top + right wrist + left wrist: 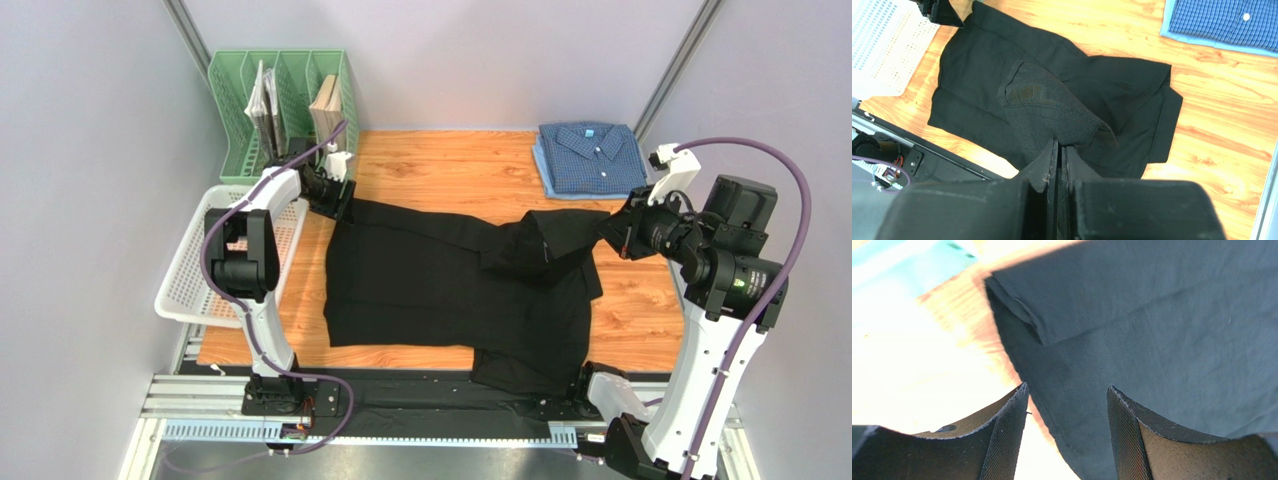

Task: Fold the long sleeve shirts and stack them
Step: Fold the shirt

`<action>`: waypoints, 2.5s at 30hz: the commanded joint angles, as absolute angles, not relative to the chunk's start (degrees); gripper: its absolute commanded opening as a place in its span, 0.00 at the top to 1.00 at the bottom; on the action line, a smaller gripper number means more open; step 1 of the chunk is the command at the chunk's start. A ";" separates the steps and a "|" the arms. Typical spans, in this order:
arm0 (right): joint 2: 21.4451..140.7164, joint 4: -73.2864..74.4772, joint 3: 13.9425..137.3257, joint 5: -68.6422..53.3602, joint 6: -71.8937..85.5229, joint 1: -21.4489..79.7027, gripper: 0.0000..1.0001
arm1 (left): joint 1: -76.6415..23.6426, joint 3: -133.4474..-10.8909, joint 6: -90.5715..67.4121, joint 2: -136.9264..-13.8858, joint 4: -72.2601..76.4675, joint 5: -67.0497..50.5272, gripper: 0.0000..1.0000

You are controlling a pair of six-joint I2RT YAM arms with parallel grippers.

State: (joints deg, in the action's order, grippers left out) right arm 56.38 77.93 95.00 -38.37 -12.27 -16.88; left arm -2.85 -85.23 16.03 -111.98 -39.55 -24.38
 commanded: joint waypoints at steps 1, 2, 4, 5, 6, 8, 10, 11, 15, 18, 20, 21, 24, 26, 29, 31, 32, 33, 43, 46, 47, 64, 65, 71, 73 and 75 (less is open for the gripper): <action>56.60 75.15 97.73 -39.64 -11.43 -16.61 1.00 | -2.64 -88.33 8.62 -113.98 -35.16 -25.75 0.35; 56.69 75.06 97.73 -39.64 -11.34 -16.61 1.00 | -2.64 -88.59 8.27 -114.34 -34.90 -26.19 0.35; 56.95 75.06 98.09 -39.55 -11.51 -16.61 1.00 | -2.64 -89.73 7.83 -115.66 -34.72 -27.42 0.36; 57.13 74.97 98.26 -39.38 -11.60 -16.61 1.00 | -2.64 -90.00 7.65 -116.10 -34.72 -27.77 0.36; 57.22 74.97 98.44 -39.29 -11.78 -16.61 1.00 | -2.64 -90.17 7.39 -116.36 -34.37 -28.30 0.37; 57.39 74.97 98.52 -39.11 -11.87 -16.61 1.00 | -2.64 -90.26 6.68 -117.07 -34.02 -28.30 0.37; 57.57 75.06 98.70 -39.11 -11.87 -16.61 1.00 | -2.64 -90.18 6.33 -117.77 -33.93 -27.78 0.39; 57.57 75.06 98.88 -39.11 -11.78 -16.61 1.00 | -2.64 -89.91 6.15 -117.95 -33.75 -27.69 0.39; 58.27 74.97 99.93 -39.37 -11.60 -16.61 1.00 | -2.64 -89.21 5.45 -118.47 -33.05 -27.95 0.40; 58.71 74.97 100.72 -39.46 -11.51 -16.61 1.00 | -2.81 -89.21 5.54 -118.83 -32.96 -28.48 0.42; 58.97 74.88 101.16 -39.29 -11.60 -16.61 1.00 | -2.90 -89.38 5.71 -119.27 -32.96 -28.65 0.44; 58.97 74.88 101.25 -39.11 -11.60 -16.61 1.00 | -2.90 -89.38 5.71 -119.44 -32.96 -28.39 0.44; 59.24 74.80 101.51 -39.20 -11.51 -16.61 1.00 | -2.90 -89.82 5.28 -120.14 -32.96 -27.78 0.46; 59.24 74.88 101.86 -39.02 -11.51 -16.61 1.00 | -2.99 -90.17 4.75 -120.41 -33.05 -27.34 0.48; 59.24 74.79 101.95 -39.02 -11.51 -16.61 1.00 | -2.90 -90.88 5.18 -120.94 -33.84 -28.55 0.56; 59.33 74.71 102.22 -38.94 -11.51 -16.61 1.00 | -2.90 -91.32 5.89 -121.03 -34.36 -29.53 0.66; 59.50 74.71 102.39 -38.94 -11.51 -16.61 1.00 | -2.90 -91.75 6.15 -121.03 -35.15 -30.75 0.77; 59.50 74.62 102.83 -38.94 -11.51 -16.61 1.00 | -2.90 -92.11 6.59 -120.50 -35.68 -31.28 0.81; 60.38 76.72 109.86 -35.08 -14.32 -16.61 1.00 | -2.90 -94.92 8.79 -116.19 -50.86 -29.62 1.00; 59.68 77.69 110.21 -33.06 -16.34 -16.61 1.00 | -2.90 -94.31 8.79 -116.37 -55.35 -29.18 1.00; 59.68 77.96 110.21 -32.44 -16.70 -16.61 1.00 | -2.90 -93.87 8.70 -116.45 -56.24 -29.09 1.00; 53.26 77.88 93.53 -35.14 -23.82 -16.61 1.00 | -2.90 -86.40 10.19 -112.34 -50.36 -29.59 0.70; 53.35 77.26 92.99 -36.81 -23.12 -16.61 1.00 | -2.99 -86.22 11.24 -109.89 -49.93 -29.71 0.69; 58.00 69.71 89.13 -44.12 -16.97 -14.25 1.00 | -3.08 -83.24 17.22 -98.03 -46.32 -32.61 0.52; 59.23 67.07 87.55 -43.69 -15.91 -10.22 1.00 | -3.08 -81.05 18.36 -95.02 -44.48 -33.65 0.50; 59.76 64.00 84.47 -41.32 -15.03 -6.09 1.00 | -2.99 -78.24 19.42 -90.81 -42.03 -34.36 0.39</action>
